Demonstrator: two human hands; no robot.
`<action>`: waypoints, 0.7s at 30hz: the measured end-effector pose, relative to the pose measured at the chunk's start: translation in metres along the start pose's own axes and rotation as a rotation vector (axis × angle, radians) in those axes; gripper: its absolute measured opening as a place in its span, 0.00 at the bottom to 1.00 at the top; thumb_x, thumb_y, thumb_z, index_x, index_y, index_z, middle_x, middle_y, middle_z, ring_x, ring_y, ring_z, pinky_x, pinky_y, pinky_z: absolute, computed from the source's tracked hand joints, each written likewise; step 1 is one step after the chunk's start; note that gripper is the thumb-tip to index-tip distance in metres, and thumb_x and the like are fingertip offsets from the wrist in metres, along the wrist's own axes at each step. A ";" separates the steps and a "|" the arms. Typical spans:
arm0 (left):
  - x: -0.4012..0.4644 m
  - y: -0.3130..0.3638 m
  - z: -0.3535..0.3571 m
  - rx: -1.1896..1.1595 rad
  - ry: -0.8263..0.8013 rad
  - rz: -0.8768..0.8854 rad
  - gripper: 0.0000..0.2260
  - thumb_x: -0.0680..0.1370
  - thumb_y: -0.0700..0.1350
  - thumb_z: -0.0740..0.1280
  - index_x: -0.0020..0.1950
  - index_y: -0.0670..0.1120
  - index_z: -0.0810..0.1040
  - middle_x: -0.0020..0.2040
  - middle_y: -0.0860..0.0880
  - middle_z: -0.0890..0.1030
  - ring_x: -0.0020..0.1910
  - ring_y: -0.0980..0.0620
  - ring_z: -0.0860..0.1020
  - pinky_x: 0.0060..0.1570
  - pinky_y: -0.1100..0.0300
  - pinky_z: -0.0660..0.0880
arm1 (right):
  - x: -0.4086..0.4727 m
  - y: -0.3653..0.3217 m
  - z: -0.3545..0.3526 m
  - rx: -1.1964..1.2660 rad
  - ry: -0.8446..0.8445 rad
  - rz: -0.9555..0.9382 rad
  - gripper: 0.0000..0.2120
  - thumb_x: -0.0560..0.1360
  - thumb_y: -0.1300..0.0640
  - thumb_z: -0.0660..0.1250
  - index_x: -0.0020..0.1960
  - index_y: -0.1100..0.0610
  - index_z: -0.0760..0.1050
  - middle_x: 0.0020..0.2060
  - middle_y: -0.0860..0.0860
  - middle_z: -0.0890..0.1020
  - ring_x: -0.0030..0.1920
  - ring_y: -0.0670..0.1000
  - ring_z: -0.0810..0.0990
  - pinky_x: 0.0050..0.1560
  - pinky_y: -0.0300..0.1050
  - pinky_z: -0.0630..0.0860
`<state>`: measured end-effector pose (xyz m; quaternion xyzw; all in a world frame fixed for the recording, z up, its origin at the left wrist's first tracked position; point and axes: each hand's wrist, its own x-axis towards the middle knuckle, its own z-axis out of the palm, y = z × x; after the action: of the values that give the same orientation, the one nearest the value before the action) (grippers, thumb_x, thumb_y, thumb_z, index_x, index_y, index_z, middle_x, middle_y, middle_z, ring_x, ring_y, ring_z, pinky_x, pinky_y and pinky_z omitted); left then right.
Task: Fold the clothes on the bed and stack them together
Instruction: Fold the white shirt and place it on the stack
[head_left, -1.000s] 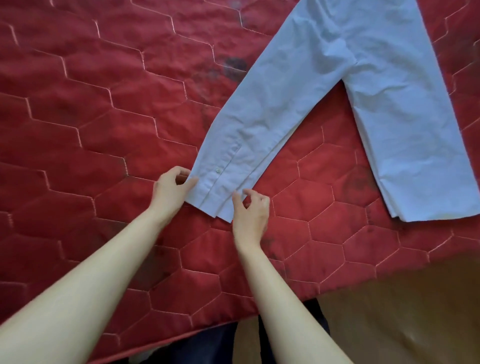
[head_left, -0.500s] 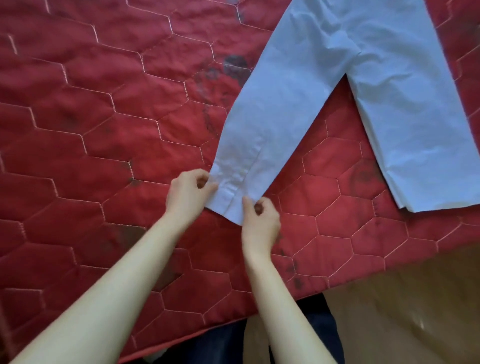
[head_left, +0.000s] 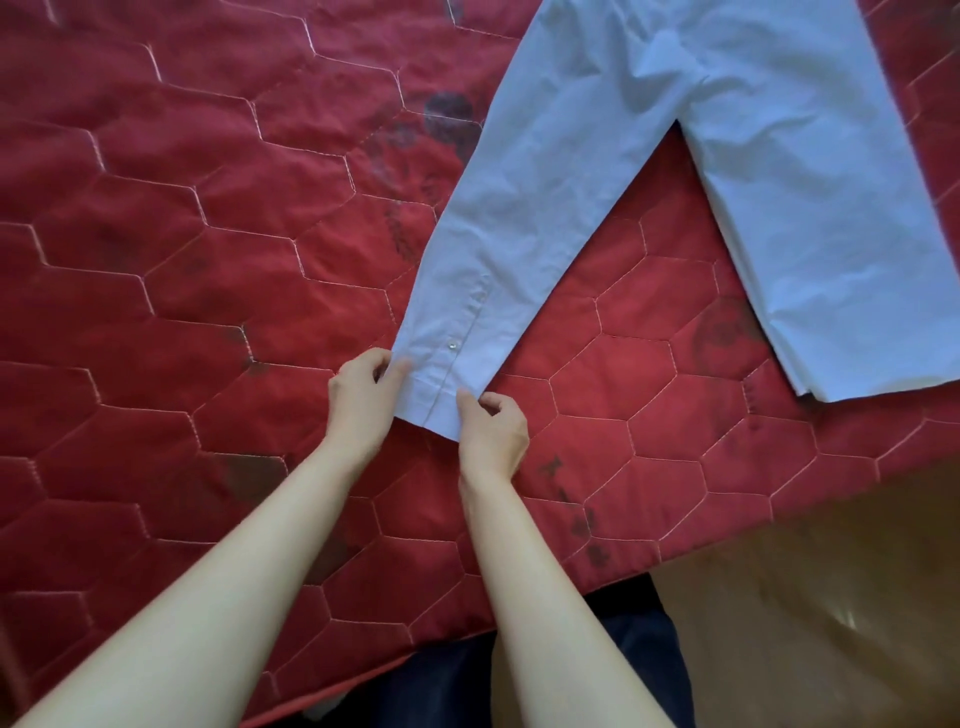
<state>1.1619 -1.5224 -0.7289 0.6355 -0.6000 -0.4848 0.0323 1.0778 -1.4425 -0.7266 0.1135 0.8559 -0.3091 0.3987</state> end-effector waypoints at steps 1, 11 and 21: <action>-0.003 0.003 -0.004 -0.059 0.003 0.011 0.10 0.79 0.47 0.65 0.42 0.43 0.78 0.35 0.49 0.74 0.37 0.52 0.69 0.38 0.58 0.65 | -0.003 -0.006 -0.002 0.091 -0.052 0.017 0.08 0.72 0.55 0.70 0.49 0.58 0.79 0.43 0.50 0.81 0.47 0.52 0.79 0.50 0.48 0.74; -0.012 -0.009 -0.027 -0.084 0.017 -0.016 0.04 0.77 0.44 0.67 0.48 0.50 0.82 0.42 0.55 0.83 0.46 0.55 0.80 0.43 0.61 0.72 | -0.038 0.010 -0.003 0.105 -0.094 -0.197 0.10 0.74 0.54 0.69 0.35 0.54 0.73 0.25 0.41 0.70 0.27 0.42 0.66 0.32 0.37 0.64; -0.020 -0.051 -0.026 -0.304 -0.087 -0.308 0.04 0.77 0.37 0.67 0.44 0.44 0.80 0.44 0.44 0.83 0.46 0.47 0.82 0.41 0.61 0.80 | -0.048 0.060 0.001 -0.545 -0.005 -0.703 0.32 0.67 0.51 0.74 0.69 0.54 0.68 0.66 0.52 0.71 0.67 0.51 0.69 0.65 0.48 0.67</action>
<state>1.2199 -1.5064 -0.7360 0.6861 -0.4168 -0.5956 0.0273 1.1360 -1.3937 -0.7168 -0.2946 0.8918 -0.1892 0.2865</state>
